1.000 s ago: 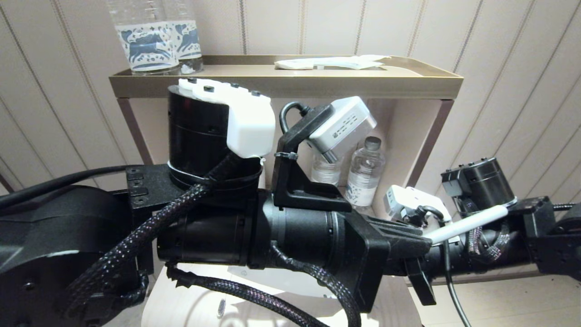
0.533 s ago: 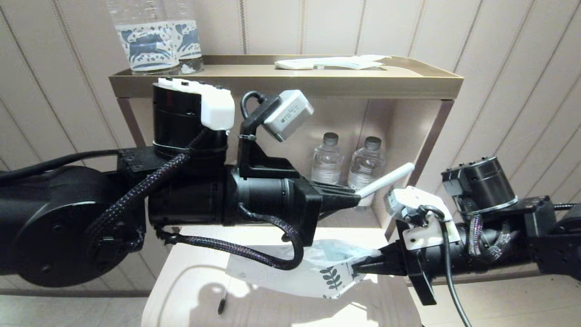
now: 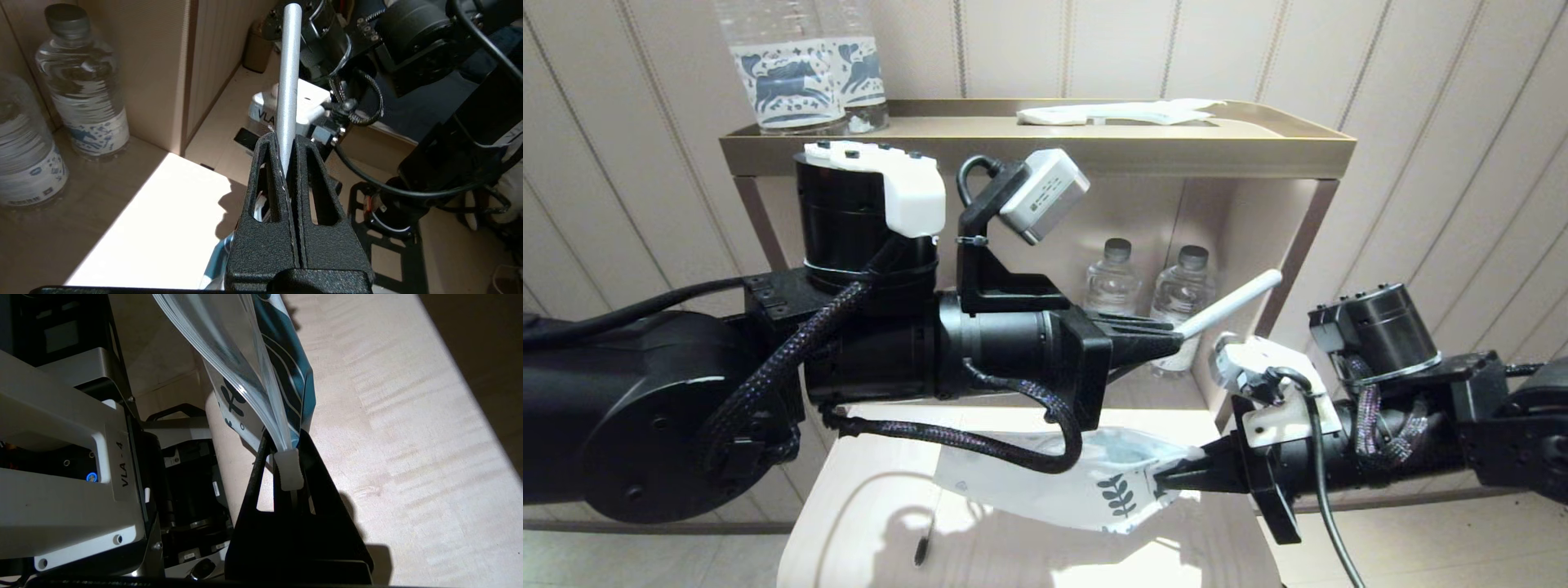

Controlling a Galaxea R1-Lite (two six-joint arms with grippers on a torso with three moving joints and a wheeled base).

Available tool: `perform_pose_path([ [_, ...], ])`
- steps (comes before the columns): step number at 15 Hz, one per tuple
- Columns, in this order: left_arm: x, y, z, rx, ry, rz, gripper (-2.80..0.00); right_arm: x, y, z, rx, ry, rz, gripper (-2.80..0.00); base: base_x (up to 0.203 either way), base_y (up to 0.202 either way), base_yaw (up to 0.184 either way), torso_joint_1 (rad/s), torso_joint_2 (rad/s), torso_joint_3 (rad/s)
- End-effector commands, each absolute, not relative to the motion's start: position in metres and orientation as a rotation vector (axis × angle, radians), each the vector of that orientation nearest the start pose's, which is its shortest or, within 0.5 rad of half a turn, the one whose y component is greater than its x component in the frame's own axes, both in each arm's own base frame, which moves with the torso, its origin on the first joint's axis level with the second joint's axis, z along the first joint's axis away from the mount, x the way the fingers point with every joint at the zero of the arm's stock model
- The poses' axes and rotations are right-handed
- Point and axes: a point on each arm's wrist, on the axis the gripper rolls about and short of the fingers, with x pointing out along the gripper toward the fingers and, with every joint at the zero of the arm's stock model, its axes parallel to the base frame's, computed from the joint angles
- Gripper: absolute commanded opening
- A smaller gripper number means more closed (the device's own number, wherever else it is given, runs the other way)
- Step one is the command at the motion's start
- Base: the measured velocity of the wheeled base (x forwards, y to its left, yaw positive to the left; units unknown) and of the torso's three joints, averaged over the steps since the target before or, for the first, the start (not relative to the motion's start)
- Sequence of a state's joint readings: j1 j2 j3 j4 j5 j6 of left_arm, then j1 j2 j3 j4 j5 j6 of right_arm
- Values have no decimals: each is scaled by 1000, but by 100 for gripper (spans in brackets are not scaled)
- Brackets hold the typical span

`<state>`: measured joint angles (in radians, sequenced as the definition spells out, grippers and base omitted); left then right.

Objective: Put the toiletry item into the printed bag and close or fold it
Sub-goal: Place the toothbrush in the storage bag

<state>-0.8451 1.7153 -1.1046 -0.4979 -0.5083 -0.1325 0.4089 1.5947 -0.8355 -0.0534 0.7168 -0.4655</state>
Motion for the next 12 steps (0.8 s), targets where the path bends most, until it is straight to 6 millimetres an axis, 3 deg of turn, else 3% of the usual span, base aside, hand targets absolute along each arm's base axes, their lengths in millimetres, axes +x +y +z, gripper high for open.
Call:
perform_pose_path([
  [1,214,-257,249,-129,227,-1336,-280,233,118,171,-283,469,1226,-280,0,0,0,0,0,0],
  [4,221,-270,238,-186,289,-1232,-280,234,118,171,-283,466,1228,-280,0,0,0,0,0,0],
  [7,214,-288,225,-213,290,-1172,-280,234,118,172,-284,462,1227,-280,0,0,0,0,0,0],
  [12,205,-290,214,-215,281,-1181,-280,235,118,172,-283,464,1227,-280,0,0,0,0,0,0],
])
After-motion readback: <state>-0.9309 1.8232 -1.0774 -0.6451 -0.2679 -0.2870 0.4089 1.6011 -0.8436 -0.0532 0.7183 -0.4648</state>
